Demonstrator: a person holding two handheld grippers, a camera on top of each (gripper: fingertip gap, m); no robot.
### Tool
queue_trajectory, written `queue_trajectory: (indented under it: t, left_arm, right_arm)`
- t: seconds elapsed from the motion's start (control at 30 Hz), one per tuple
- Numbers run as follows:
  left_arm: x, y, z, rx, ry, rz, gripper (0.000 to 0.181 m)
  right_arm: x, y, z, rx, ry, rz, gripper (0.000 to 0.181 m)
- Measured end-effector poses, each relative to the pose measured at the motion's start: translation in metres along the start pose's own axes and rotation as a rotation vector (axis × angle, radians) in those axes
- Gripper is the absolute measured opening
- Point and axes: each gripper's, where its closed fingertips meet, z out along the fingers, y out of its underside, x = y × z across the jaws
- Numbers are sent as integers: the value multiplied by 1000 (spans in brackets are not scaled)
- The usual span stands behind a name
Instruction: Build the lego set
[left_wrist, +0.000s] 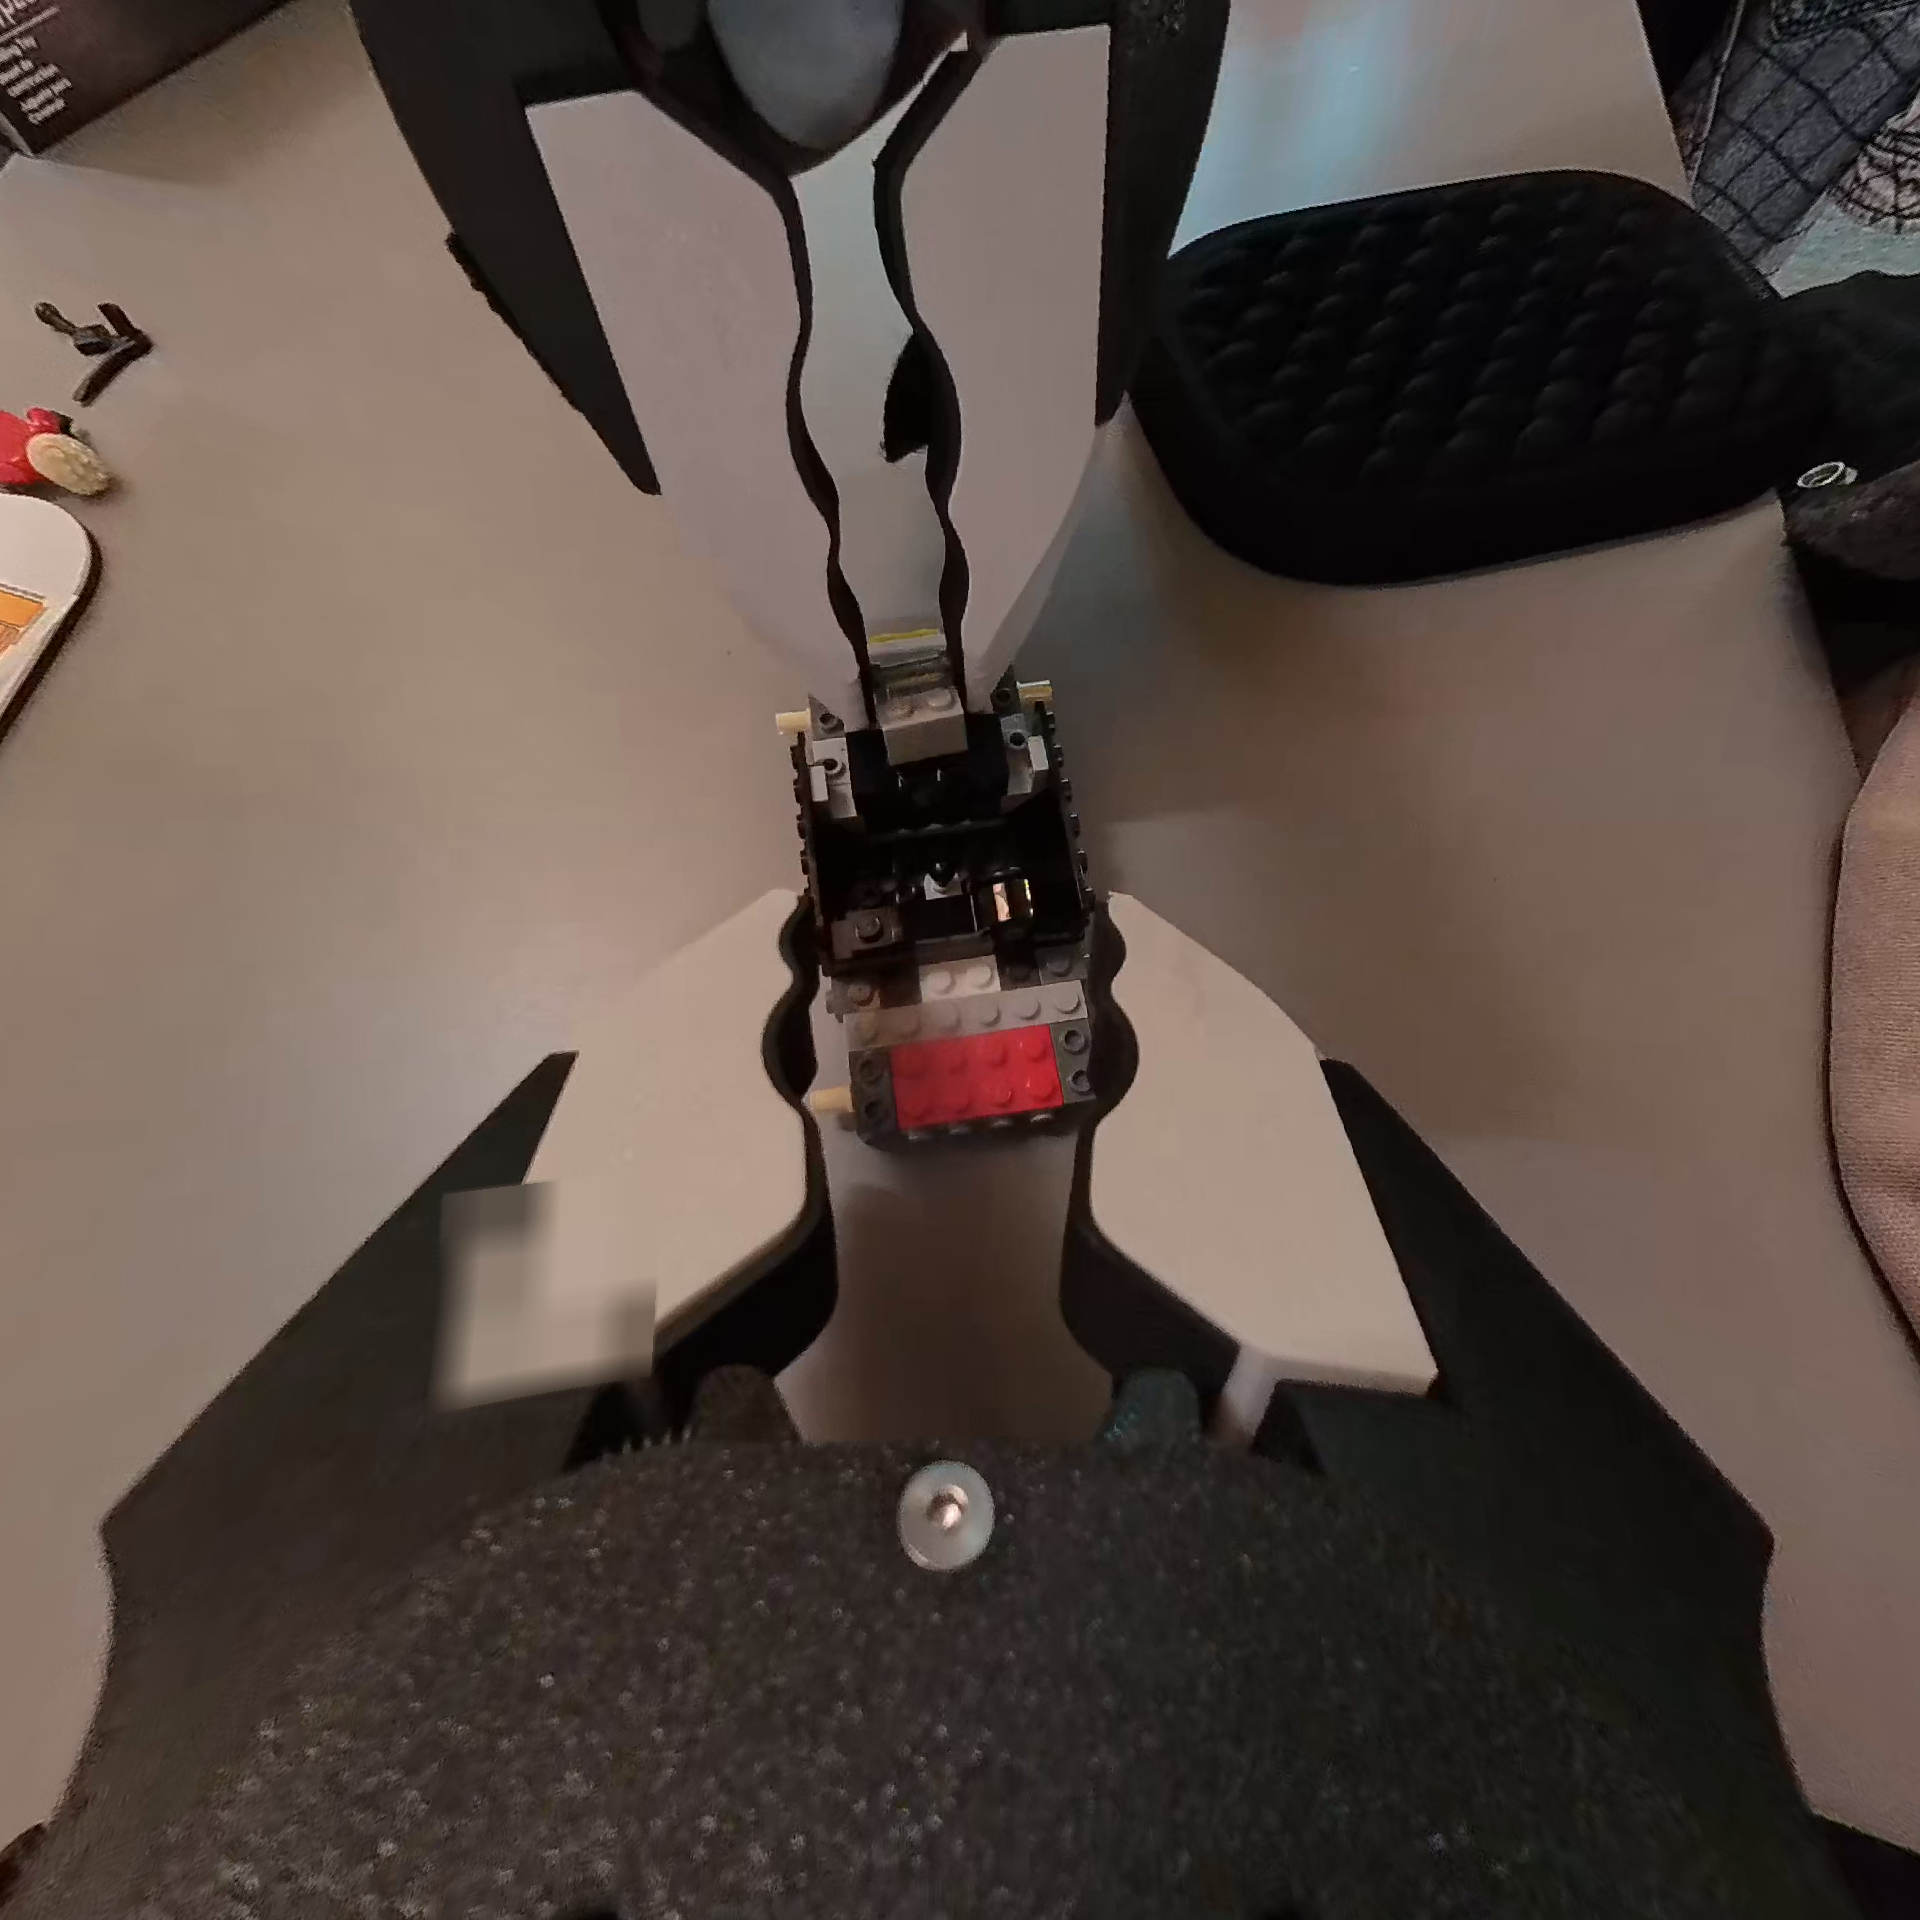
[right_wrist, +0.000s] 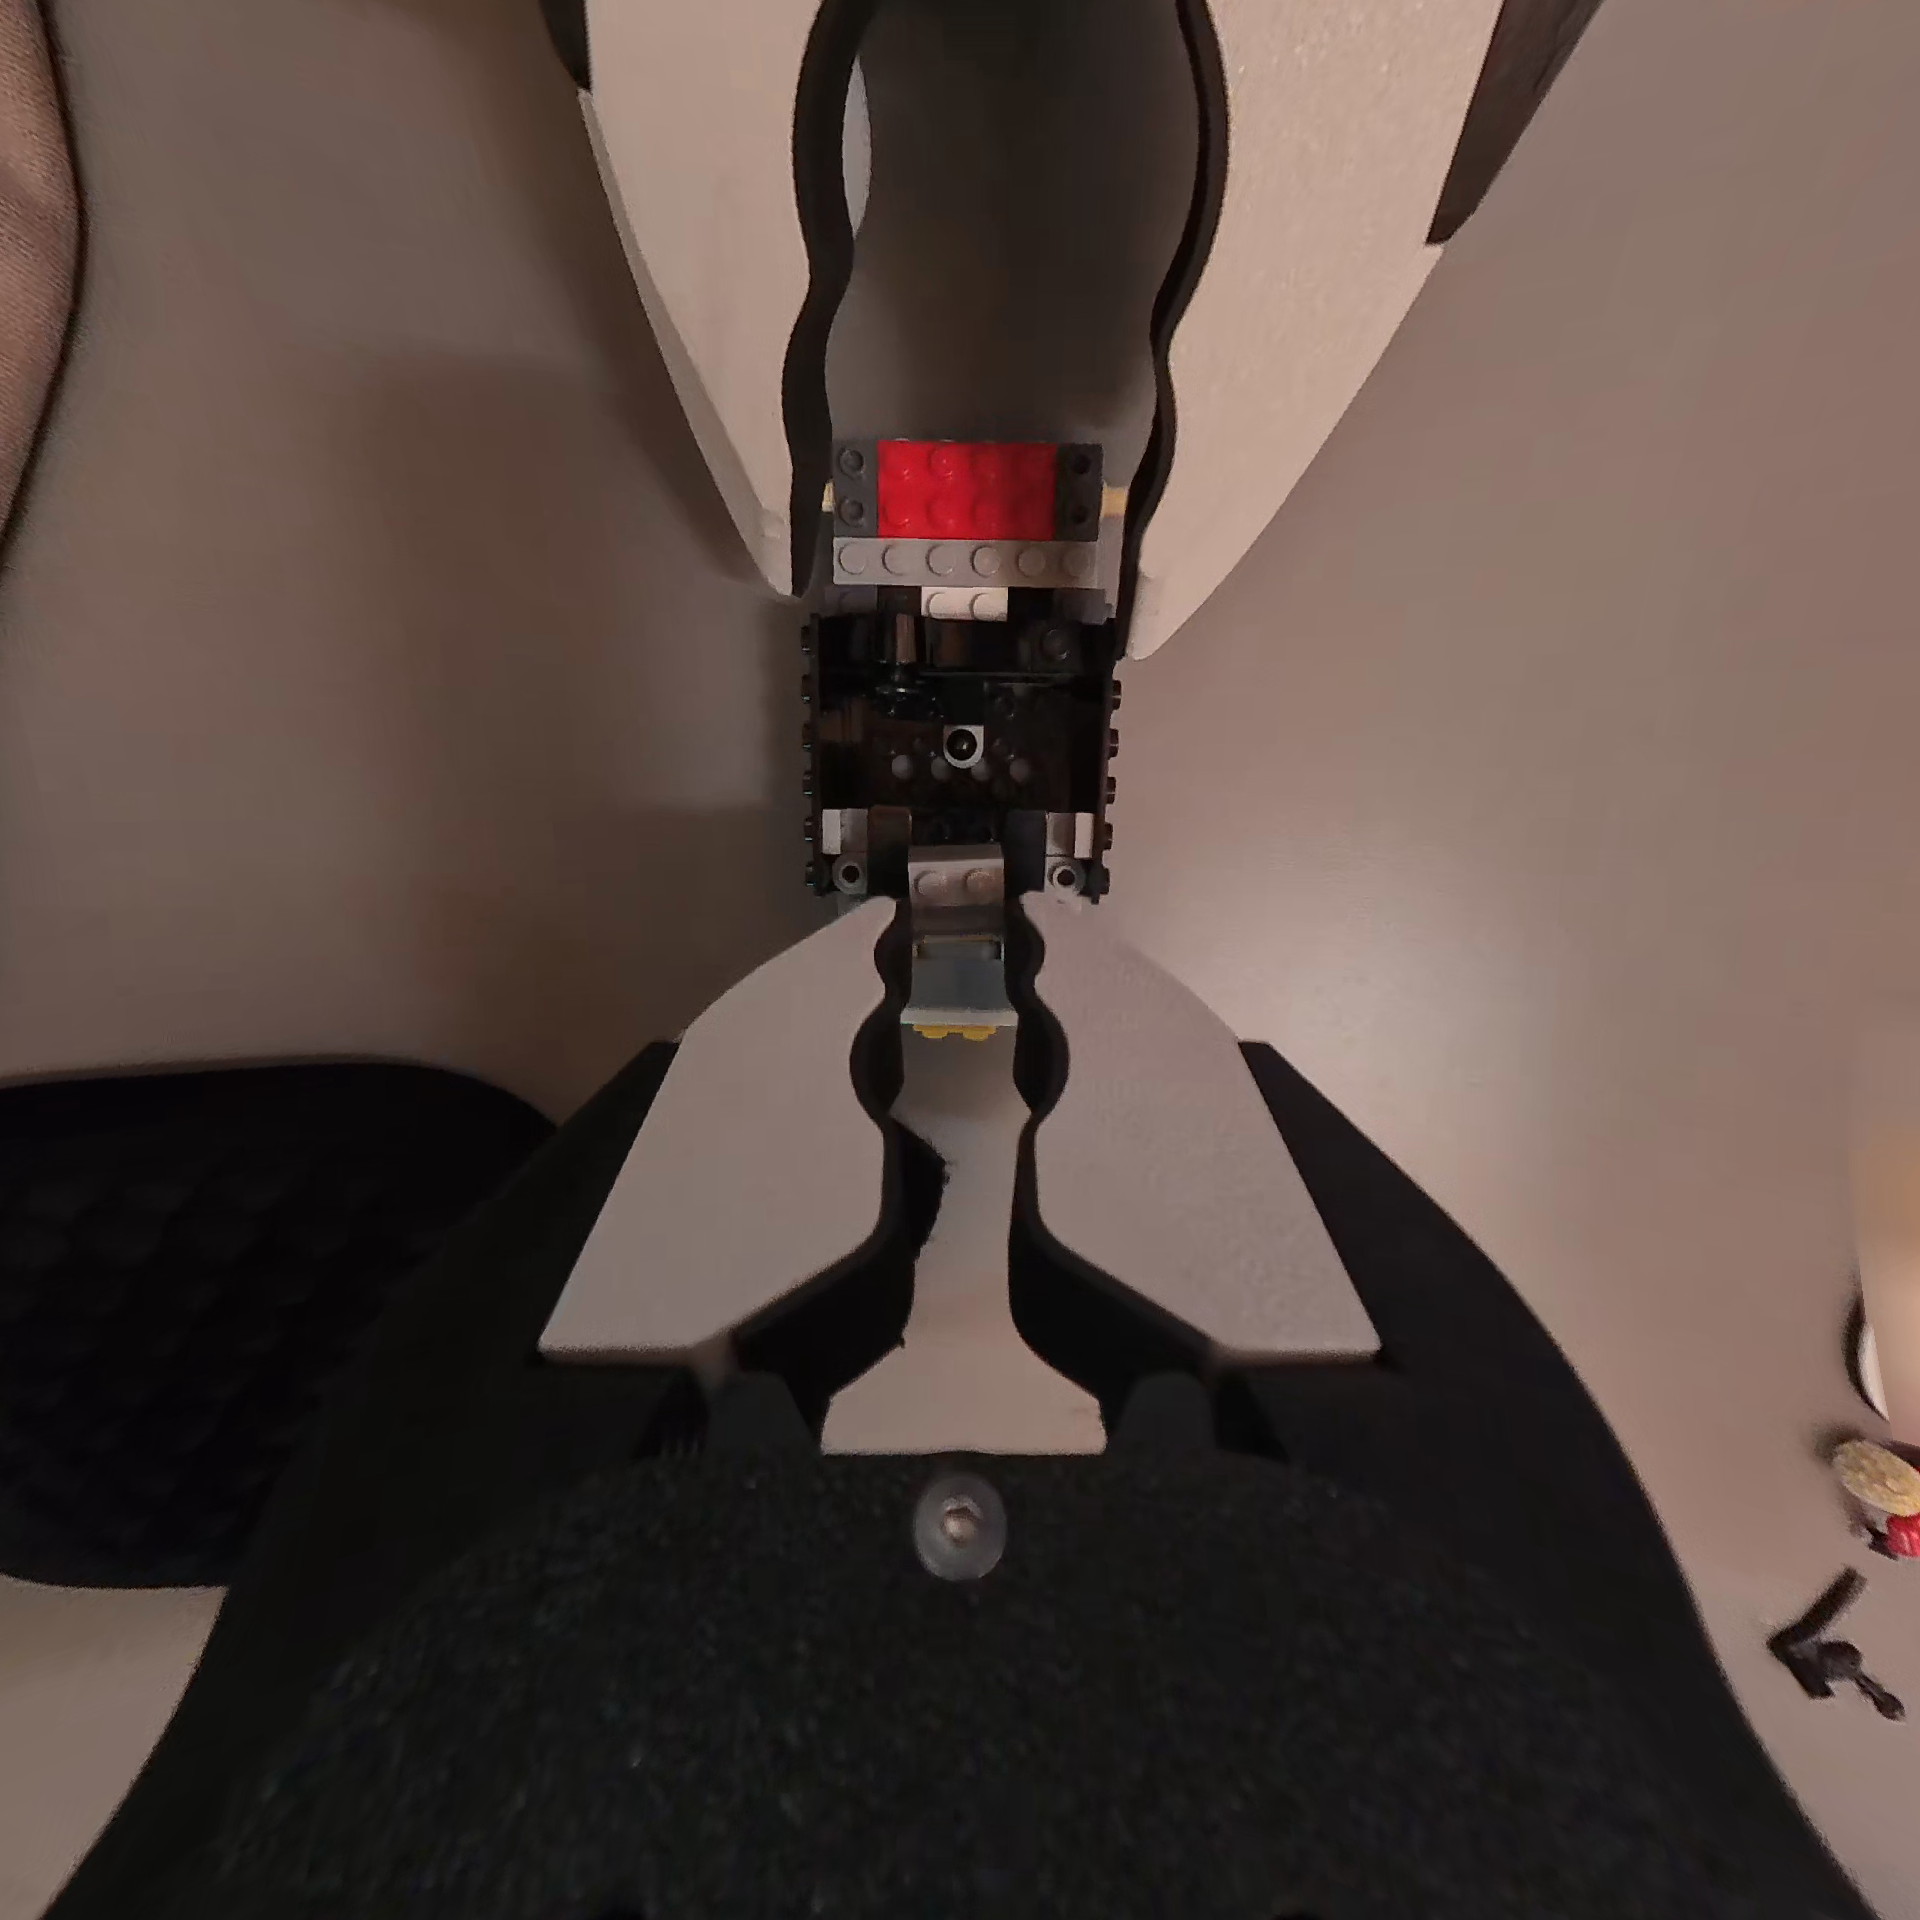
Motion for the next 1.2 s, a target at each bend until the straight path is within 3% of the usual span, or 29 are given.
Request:
queue_trajectory:
  t: [0.03,1.2]
  left_arm:
    - [0,0,0,0,0,0,49]
    - [1,7,6,-24,10,-23,47]
  right_arm:
    - [0,2,0,-13,-3,3,16]
    - [5,9,-5,-294,9,167,17]
